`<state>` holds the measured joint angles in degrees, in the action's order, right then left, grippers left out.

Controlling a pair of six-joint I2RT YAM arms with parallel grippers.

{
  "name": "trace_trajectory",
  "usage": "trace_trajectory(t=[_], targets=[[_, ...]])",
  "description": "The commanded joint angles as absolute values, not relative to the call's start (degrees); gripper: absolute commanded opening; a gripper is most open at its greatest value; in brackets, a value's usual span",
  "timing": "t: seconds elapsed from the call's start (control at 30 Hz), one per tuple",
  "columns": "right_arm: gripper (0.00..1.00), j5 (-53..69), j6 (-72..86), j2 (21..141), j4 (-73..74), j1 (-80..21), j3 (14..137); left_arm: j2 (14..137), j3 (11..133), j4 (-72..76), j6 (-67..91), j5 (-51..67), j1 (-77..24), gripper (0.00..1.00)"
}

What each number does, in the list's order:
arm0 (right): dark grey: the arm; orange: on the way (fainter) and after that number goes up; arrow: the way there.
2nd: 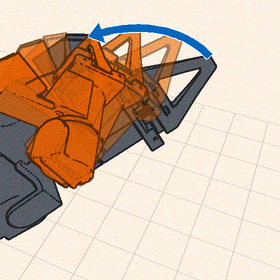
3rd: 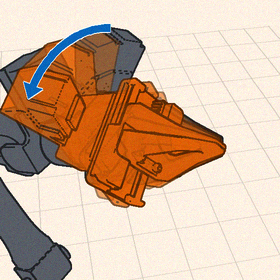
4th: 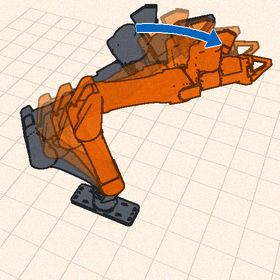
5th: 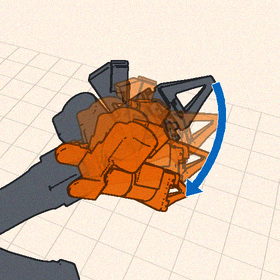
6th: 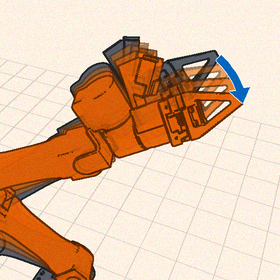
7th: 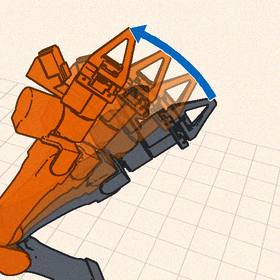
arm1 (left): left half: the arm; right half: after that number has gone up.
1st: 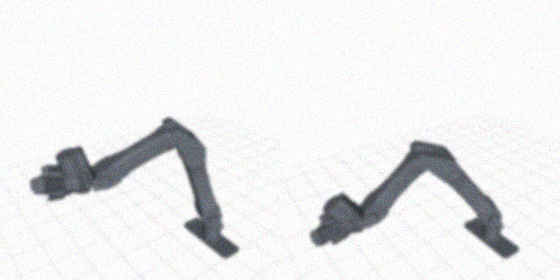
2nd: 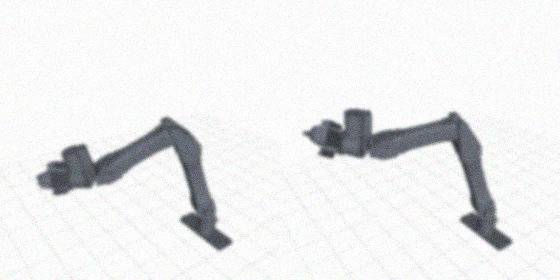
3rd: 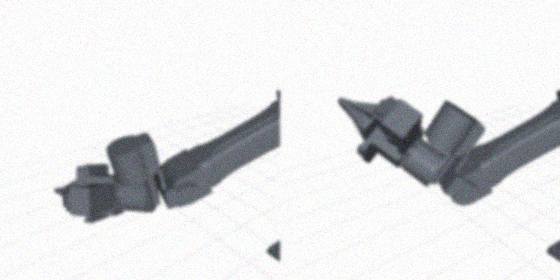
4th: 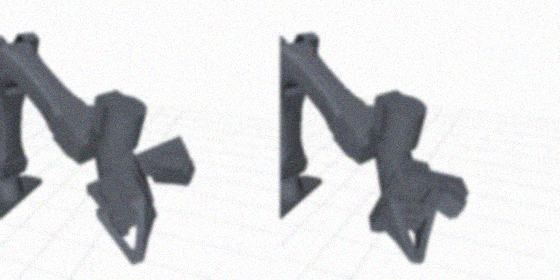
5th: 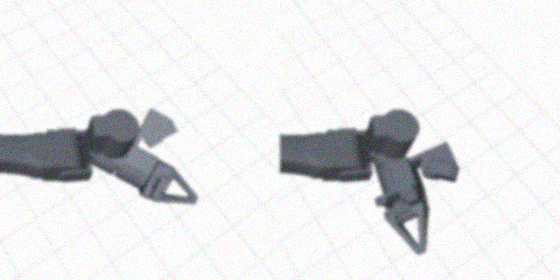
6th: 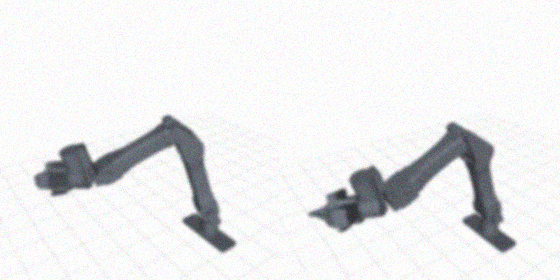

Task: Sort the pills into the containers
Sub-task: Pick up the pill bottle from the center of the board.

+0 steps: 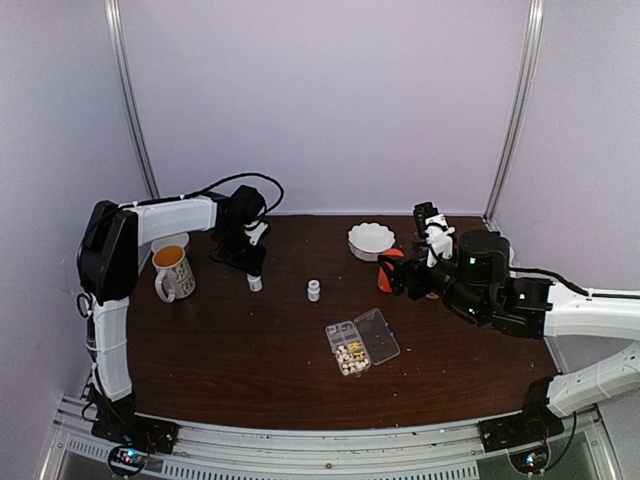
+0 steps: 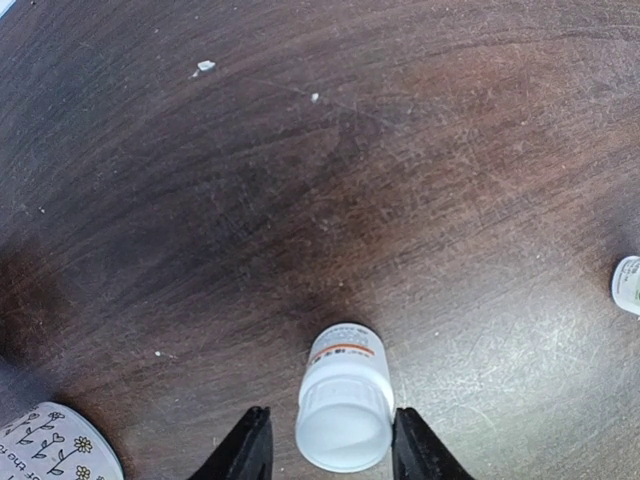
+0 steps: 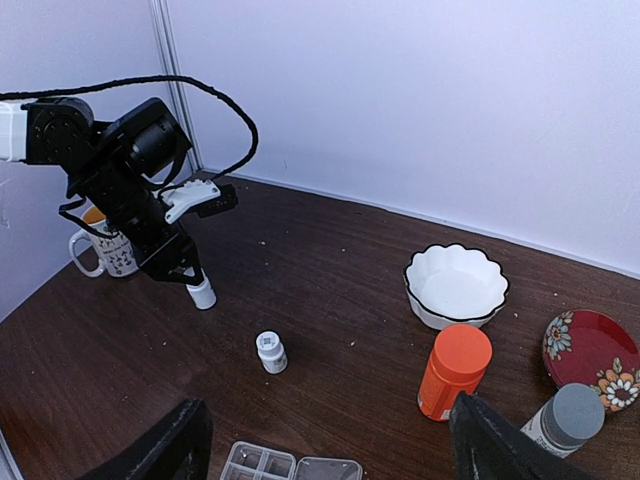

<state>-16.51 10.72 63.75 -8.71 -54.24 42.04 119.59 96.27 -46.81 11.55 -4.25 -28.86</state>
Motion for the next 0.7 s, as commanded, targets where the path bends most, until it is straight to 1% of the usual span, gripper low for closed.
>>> trace_trajectory(t=[0.0,0.1,0.2,0.3,0.43,0.6,0.67], targets=[[0.85,-17.3,10.5,64.0,-9.0,-54.0,42.6,120.4,97.6,-47.0,11.0,-3.8,-28.3,0.46],[0.85,-17.2,10.5,63.8,-8.8,-54.0,42.5,120.8,97.8,-47.2,10.8,-3.6,-28.3,0.46],[0.85,-17.2,10.5,63.4,-8.7,-54.0,42.3,121.4,98.5,-47.9,10.8,-3.2,-28.3,0.43],[0.85,-17.5,10.0,62.7,-8.7,-54.0,42.2,121.7,98.9,-48.3,10.8,-2.9,-28.3,0.37],[0.85,-18.0,9.7,62.3,-8.5,-54.0,42.3,121.7,99.3,-48.9,10.8,-2.8,-28.3,0.24],[0.85,-17.8,9.7,62.6,-8.5,-54.0,42.5,119.4,100.1,-51.0,10.8,-2.2,-28.3,0.2],[0.85,-17.1,9.9,62.9,-8.5,-54.0,42.6,117.2,100.1,-51.6,10.9,1.1,-28.3,0.19]])
